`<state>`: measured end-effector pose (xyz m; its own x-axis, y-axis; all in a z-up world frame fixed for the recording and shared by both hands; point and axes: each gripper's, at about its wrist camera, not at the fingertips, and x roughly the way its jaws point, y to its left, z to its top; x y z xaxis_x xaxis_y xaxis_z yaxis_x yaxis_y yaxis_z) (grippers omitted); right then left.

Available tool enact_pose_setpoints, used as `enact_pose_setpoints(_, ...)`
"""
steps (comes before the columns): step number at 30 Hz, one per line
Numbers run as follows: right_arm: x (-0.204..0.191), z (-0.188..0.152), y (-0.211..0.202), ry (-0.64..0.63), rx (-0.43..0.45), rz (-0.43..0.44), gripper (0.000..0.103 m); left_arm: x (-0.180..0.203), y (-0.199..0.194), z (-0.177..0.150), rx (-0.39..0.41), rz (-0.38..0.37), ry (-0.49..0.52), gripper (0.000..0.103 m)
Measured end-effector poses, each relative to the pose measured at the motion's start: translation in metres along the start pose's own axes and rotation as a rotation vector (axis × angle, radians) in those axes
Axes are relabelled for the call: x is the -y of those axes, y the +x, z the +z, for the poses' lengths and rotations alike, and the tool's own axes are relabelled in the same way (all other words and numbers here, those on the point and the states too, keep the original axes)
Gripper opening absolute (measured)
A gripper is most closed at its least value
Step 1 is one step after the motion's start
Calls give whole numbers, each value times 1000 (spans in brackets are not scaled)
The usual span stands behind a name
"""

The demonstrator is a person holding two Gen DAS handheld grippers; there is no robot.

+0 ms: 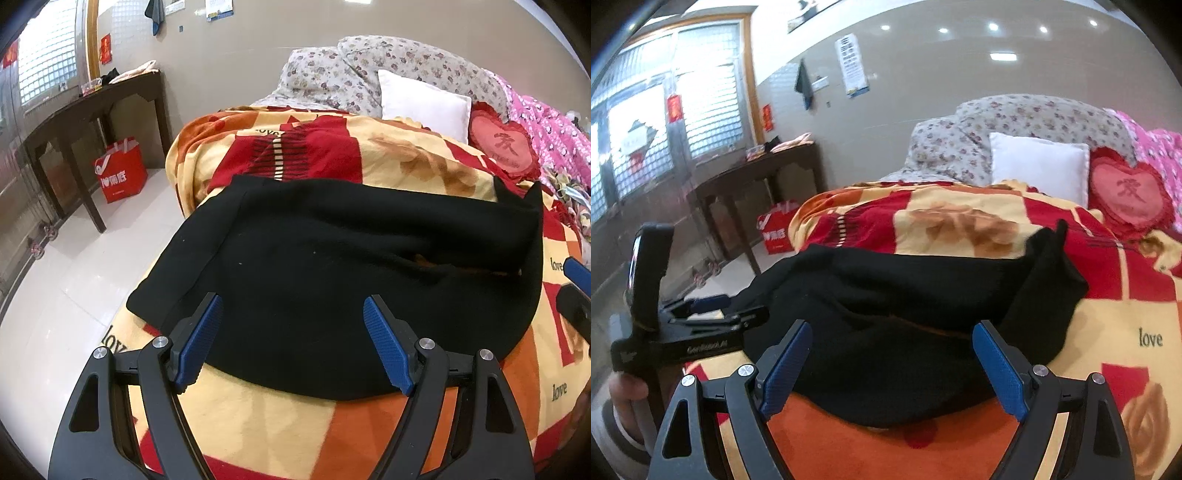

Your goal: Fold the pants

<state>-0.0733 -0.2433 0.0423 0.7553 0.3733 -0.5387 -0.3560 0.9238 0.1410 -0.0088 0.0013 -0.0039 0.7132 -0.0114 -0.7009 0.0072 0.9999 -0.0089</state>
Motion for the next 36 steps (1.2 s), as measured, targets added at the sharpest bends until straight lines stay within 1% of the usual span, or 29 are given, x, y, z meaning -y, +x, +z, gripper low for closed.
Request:
enact_pose_setpoints(4,-9,1,4,-37,-28,-8,88,-4,3,0,-12,3,-23,79)
enact_pose_setpoints(8,-12,1,12,-24,-66,-30,88,-5,4,-1,-13,14,-19,79)
enact_pose_setpoints(17,-12,-1,29,-4,-122,-92,88,-3,7,-2,-22,6,-14,79)
enact_pose_setpoints(23,-4,-4,33,25,-135,-110,88,2,9,-2,-29,-7,-8,79)
enact_pose_setpoints(30,3,-5,38,57,-156,-122,88,5,8,-1,-29,-5,-3,79)
enact_pose_setpoints(36,5,-6,42,54,-172,-130,88,6,10,-1,-41,-13,-9,79)
